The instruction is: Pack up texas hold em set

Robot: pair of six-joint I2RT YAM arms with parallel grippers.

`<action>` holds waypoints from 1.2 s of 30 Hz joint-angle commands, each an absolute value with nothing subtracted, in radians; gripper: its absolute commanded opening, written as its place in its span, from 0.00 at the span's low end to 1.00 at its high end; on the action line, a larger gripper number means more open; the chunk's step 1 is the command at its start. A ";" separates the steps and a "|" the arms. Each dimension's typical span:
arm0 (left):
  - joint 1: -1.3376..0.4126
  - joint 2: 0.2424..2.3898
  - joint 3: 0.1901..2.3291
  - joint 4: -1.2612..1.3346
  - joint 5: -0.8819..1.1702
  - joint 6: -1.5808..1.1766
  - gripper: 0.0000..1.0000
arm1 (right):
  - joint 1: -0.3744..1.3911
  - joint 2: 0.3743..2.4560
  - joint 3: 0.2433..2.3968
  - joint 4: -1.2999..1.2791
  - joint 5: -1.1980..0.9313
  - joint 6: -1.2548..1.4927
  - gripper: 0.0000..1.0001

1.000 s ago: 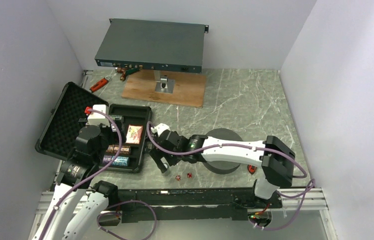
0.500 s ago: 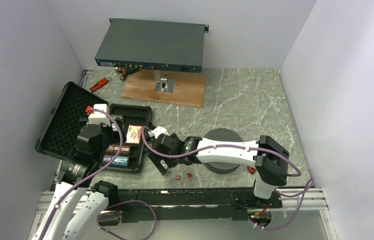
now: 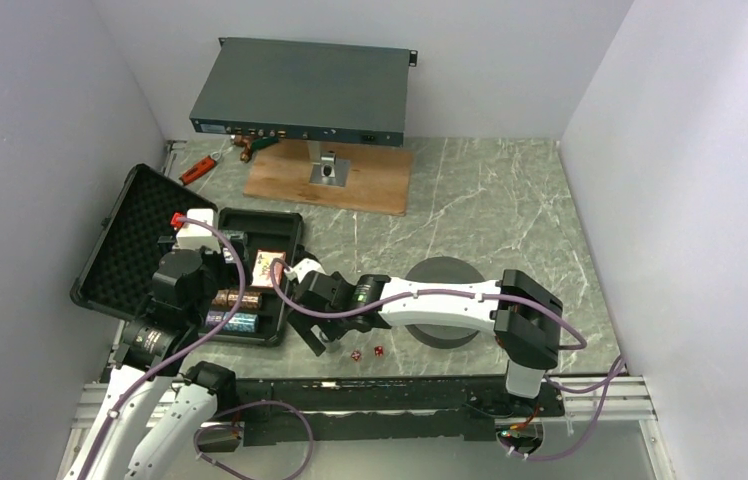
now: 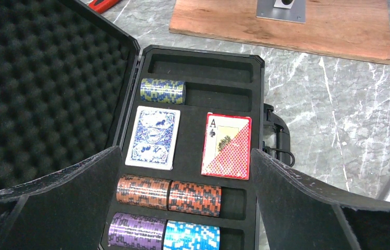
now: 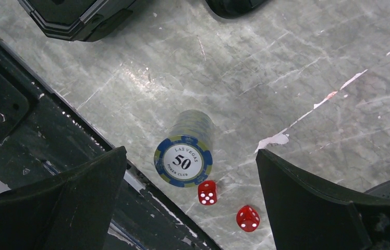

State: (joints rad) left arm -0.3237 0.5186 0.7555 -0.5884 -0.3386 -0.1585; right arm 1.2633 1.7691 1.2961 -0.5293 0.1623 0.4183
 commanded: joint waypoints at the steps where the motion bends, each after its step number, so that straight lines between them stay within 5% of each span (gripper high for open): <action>1: -0.318 0.504 0.752 -0.568 -0.346 -0.148 1.00 | 1.270 1.789 1.339 -0.536 0.144 0.397 0.96; 30: -0.318 0.494 0.749 -0.569 -0.351 -0.145 1.00 | 1.269 1.834 1.359 -0.548 0.147 0.358 0.31; 36: -0.318 0.488 0.746 -0.565 -0.342 -0.139 1.00 | 1.269 1.835 1.386 -0.549 0.185 0.335 0.25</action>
